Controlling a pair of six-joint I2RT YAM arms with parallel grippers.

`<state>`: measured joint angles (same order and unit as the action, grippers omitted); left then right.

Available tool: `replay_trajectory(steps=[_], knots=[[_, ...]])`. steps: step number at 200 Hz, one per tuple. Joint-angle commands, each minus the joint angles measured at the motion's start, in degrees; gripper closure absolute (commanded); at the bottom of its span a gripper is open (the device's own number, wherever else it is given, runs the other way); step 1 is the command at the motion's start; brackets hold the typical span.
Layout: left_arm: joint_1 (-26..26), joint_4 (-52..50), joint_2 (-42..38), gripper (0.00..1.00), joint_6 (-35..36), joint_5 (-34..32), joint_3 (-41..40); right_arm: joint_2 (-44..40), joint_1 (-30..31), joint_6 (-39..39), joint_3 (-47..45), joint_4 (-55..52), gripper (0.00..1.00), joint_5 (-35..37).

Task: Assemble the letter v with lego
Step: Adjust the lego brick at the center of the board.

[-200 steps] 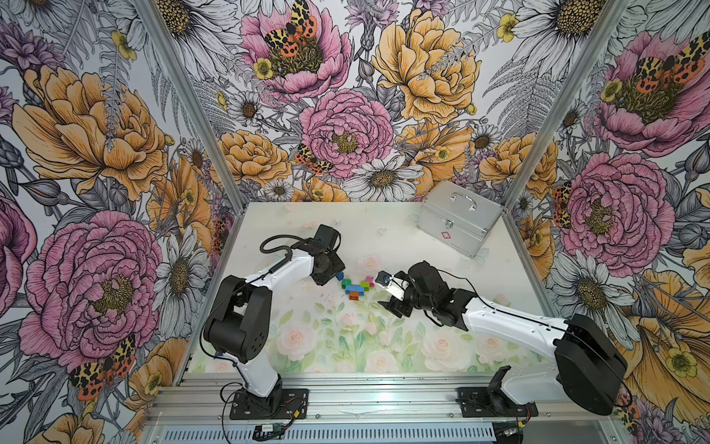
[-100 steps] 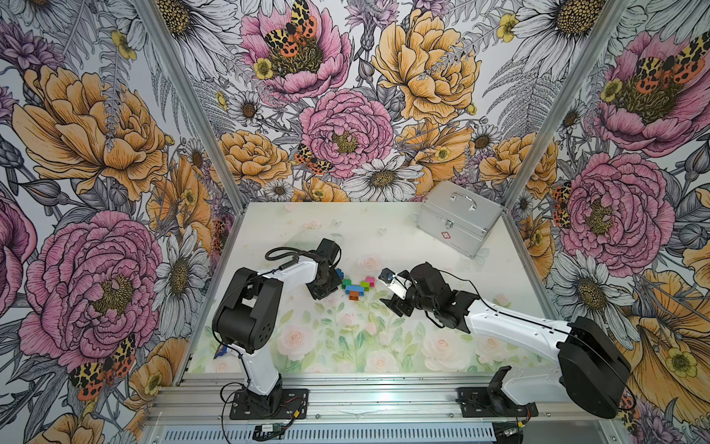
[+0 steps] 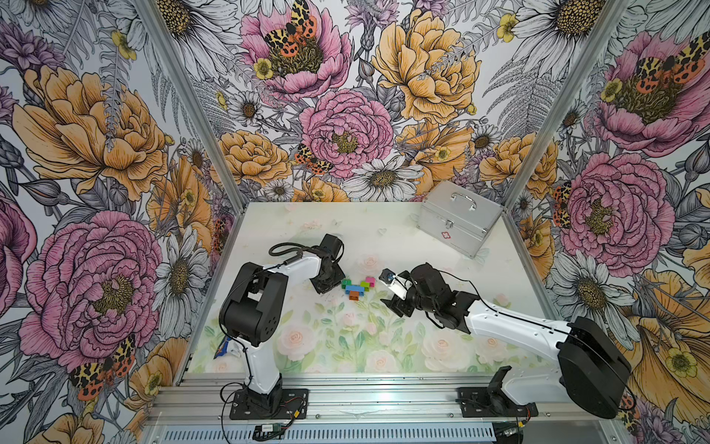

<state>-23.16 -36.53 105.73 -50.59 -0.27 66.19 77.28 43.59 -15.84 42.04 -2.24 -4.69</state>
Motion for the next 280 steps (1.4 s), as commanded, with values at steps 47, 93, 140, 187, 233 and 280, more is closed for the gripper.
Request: replay_trajectory(steps=[47, 93, 140, 187, 233, 280], knots=[[-1.26, 0.76, 2.53, 0.81, -2.06, 0.67, 3.20, 0.98, 0.32, 1.06, -0.80, 1.45, 0.25, -0.14], [-1.85, 0.77, 2.92, 0.79, -2.97, 0.53, 4.72, 1.02, 0.34, 1.35, -1.17, 1.53, 0.25, -0.52], [-2.04, 1.11, 1.82, 0.77, -2.98, -0.15, 5.18, 1.31, 0.39, 2.17, -1.36, 1.88, 0.25, -1.41], [-1.46, 1.60, -0.88, 0.74, -1.58, 1.17, 4.78, 4.56, 1.06, 4.16, 0.16, 2.24, 0.26, -2.31], [-0.08, 1.97, -9.50, 0.65, 1.67, 5.55, 0.47, 12.98, 1.54, 17.05, 6.86, 1.53, 0.28, -0.24], [4.48, 2.44, -16.56, 0.62, 3.87, 7.56, -5.12, 19.90, 4.48, 24.26, 11.32, 2.73, 0.29, 0.55]])
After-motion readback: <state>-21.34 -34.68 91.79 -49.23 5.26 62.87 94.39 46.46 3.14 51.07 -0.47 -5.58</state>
